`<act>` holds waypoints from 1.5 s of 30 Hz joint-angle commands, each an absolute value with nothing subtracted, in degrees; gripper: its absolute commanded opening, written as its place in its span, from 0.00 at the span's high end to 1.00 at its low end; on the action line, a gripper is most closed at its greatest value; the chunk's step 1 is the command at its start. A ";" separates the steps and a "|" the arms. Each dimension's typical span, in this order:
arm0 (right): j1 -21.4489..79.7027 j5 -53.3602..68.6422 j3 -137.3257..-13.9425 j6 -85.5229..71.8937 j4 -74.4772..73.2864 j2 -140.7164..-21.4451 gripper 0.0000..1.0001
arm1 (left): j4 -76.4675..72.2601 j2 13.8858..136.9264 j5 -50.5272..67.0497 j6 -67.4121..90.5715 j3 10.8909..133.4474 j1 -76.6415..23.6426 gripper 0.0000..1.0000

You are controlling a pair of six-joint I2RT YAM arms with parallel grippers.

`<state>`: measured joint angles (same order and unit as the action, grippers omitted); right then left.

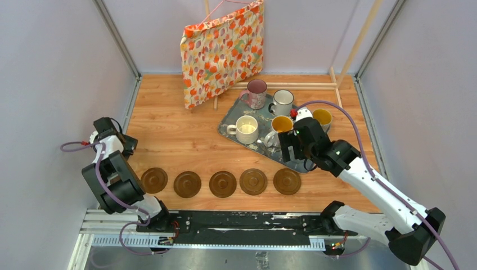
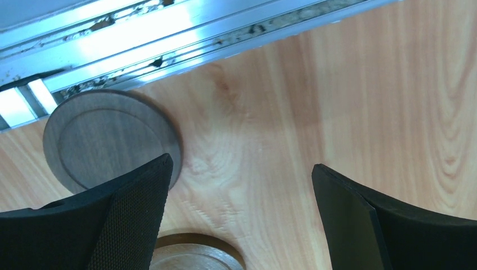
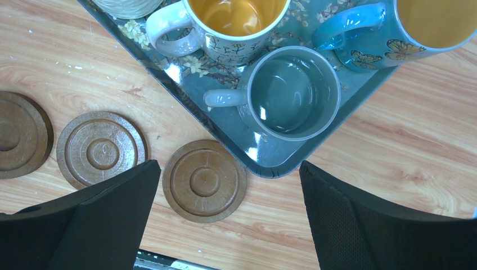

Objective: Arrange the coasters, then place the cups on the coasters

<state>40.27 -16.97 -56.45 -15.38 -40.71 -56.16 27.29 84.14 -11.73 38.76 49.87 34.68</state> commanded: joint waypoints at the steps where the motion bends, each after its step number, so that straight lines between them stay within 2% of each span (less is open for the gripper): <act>1: 41.07 -16.84 -56.39 -15.20 -41.55 -55.14 0.01 | 28.28 82.83 -12.56 39.36 46.23 37.02 0.00; 10: 41.05 -16.50 -56.51 -15.21 -41.57 -55.16 0.01 | 27.58 81.79 -10.92 40.48 41.55 38.81 0.00; 23: 41.07 -16.26 -56.29 -15.46 -41.57 -54.33 0.01 | 29.65 75.12 -14.82 41.93 36.55 38.76 0.00; 36: 41.05 -16.30 -56.04 -15.56 -41.57 -53.32 0.01 | 31.59 73.76 -17.12 39.55 37.88 40.71 0.00; 45: 41.08 -16.34 -55.97 -15.58 -41.57 -53.53 0.01 | 30.27 75.38 -13.55 37.46 41.03 41.05 0.00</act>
<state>40.27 -16.49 -56.45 -15.42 -40.73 -54.13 30.57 74.32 -15.00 39.09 38.06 40.58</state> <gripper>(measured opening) 0.994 1.000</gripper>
